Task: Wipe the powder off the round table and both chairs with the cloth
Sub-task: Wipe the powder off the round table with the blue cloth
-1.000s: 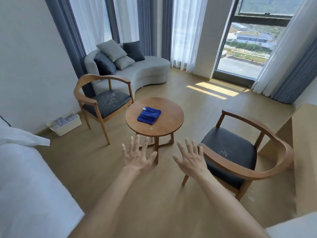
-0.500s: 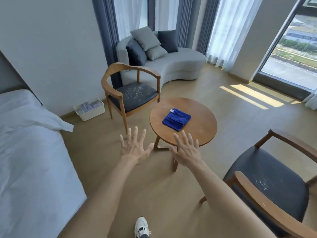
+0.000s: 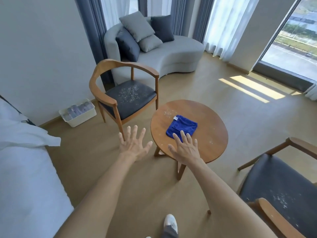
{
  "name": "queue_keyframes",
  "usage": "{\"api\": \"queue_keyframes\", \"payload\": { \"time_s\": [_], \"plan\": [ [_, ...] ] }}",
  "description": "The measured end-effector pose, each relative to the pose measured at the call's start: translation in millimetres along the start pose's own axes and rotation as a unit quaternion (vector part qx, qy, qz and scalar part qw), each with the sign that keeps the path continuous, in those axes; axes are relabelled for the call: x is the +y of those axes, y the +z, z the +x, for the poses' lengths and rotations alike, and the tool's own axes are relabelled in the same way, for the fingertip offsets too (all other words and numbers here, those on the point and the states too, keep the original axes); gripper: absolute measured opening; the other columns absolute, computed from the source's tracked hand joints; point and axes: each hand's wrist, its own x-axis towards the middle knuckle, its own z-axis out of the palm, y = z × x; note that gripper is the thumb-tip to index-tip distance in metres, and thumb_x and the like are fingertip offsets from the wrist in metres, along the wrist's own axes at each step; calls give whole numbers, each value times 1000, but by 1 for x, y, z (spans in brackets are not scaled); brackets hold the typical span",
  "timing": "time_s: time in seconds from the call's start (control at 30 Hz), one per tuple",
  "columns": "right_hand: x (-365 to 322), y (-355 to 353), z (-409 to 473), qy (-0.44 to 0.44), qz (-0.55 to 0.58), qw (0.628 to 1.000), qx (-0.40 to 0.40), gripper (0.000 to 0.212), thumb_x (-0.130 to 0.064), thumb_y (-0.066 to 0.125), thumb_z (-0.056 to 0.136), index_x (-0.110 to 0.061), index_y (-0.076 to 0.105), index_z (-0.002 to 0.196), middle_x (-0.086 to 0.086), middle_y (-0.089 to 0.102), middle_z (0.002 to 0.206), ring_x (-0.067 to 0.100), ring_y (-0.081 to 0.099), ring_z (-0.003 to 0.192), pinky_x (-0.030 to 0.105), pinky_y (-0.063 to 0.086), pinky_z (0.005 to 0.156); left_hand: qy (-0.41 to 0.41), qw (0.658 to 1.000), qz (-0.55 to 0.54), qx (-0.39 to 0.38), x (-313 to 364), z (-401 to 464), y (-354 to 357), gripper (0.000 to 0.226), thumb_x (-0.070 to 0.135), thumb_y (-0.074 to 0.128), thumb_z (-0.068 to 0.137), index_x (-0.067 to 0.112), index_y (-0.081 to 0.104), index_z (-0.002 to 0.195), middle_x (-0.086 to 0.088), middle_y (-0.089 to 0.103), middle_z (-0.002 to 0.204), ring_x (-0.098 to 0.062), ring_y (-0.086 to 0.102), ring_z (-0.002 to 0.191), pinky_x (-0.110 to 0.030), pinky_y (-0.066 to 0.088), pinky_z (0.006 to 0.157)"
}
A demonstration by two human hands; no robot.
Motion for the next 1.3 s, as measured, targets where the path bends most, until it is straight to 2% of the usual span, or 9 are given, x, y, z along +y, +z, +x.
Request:
{"api": "queue_keyframes", "payload": {
  "time_s": [0.43,0.63,0.9,1.1,1.3],
  "plan": [
    [67,8,167,125,57,990,-34,64,-56,23,99,-29,7,154,5,0,163,28,-3,149,52,4,117,122,990,60,-39,62,213,-4,71,64,15,94,31,-7,152,-2,-12,161,-27,-16,147,-56,-8,115],
    [79,14,211,167,90,980,-65,65,-56,24,99,-29,6,154,4,-1,163,27,-3,149,51,4,117,153,981,85,-81,79,284,4,72,64,15,93,29,-6,153,-3,-12,161,-27,-16,147,-56,-8,114],
    [110,33,277,233,126,961,-80,61,-44,26,101,-27,2,155,3,-2,163,27,-4,149,48,6,118,241,957,100,-128,116,393,32,72,57,22,95,21,1,154,-2,-5,162,-26,-11,147,-53,-5,116],
    [136,58,308,292,125,942,-108,60,-37,28,103,-27,0,154,0,-5,163,25,-3,149,45,9,119,326,925,112,-159,149,451,71,70,54,24,97,19,4,154,-2,-1,162,-27,-6,148,-52,-3,116],
    [154,89,349,301,130,935,-135,59,-31,28,102,-24,2,155,-1,-3,163,24,0,149,42,15,118,351,907,139,-187,159,492,110,66,47,25,98,16,5,153,-3,1,161,-27,-4,147,-51,3,117]
  ]
}}
